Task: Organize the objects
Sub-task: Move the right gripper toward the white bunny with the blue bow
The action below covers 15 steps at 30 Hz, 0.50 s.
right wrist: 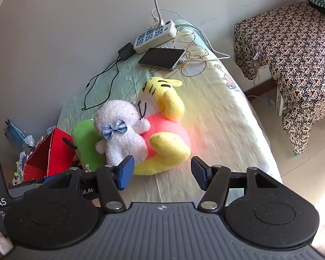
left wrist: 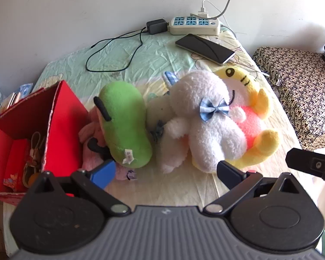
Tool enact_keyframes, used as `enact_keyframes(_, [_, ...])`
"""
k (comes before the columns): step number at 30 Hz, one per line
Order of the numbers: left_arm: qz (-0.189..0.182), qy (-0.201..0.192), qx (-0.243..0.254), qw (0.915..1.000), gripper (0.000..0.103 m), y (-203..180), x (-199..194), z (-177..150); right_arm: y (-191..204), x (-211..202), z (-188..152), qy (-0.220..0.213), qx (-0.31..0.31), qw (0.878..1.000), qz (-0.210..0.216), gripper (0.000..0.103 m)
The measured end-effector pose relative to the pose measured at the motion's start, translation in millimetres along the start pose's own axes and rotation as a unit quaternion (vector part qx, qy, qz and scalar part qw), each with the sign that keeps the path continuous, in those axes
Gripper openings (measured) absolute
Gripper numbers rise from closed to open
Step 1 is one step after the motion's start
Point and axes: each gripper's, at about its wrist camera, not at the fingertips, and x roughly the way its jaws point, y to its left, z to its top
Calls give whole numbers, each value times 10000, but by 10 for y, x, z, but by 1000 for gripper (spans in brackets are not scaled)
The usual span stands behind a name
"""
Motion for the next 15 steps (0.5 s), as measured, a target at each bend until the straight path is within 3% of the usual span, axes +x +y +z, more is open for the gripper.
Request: enact_keyframes(15, [192,275,-391,9987,100,136,170,-92,52,205,35,304,-157,9989,320,54])
